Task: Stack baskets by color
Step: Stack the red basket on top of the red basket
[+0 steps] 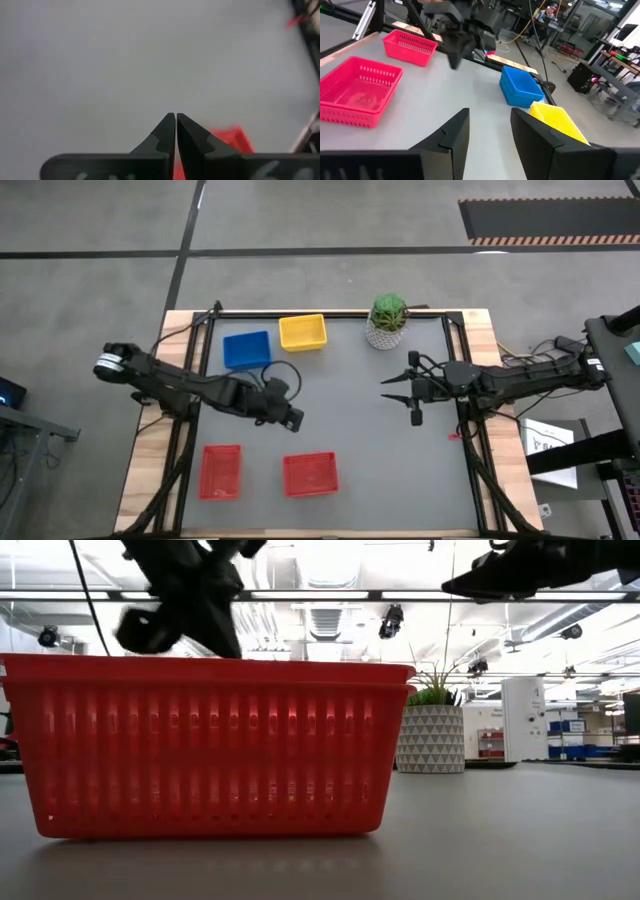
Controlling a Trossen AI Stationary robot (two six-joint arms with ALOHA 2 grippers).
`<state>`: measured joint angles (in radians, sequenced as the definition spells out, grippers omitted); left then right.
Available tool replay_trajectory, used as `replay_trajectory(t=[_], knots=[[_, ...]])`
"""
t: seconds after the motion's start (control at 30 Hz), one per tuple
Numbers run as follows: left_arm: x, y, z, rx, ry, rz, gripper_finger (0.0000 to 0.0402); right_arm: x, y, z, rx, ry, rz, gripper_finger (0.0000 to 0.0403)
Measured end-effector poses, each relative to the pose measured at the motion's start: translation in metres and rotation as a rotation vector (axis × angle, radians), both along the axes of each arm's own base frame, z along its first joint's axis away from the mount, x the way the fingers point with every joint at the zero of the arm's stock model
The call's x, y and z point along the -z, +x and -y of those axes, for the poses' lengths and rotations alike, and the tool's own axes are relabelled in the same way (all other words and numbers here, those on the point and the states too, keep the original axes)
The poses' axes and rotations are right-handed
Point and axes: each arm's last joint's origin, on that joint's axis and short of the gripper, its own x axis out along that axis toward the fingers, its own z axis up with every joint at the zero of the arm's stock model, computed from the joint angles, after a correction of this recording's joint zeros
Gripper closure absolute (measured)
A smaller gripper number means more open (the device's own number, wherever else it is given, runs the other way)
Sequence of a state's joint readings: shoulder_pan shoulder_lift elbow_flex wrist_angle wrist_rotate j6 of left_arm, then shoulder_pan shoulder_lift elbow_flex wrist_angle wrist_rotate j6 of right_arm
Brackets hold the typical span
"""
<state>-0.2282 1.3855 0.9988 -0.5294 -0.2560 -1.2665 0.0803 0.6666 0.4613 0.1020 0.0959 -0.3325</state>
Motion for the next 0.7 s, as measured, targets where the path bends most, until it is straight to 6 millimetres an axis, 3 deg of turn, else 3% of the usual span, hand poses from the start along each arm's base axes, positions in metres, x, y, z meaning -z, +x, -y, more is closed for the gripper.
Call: replay_trajectory(t=[0.27, 0.47, 0.7], knots=[[-0.011, 0.000, 0.041, -0.024, -0.254, -0.236, 0.0402, 0.006, -0.002, 0.000, -0.001, -0.005, -0.012, 0.0266], [-0.012, 0.001, 0.064, -0.048, -0.398, -0.311, 0.0402, 0.010, -0.004, 0.000, -0.001, -0.008, -0.020, 0.0266], [0.000, -0.020, 0.082, -0.128, -0.532, -0.583, 0.0402, 0.011, -0.004, 0.000, -0.001, -0.008, -0.023, 0.0266]])
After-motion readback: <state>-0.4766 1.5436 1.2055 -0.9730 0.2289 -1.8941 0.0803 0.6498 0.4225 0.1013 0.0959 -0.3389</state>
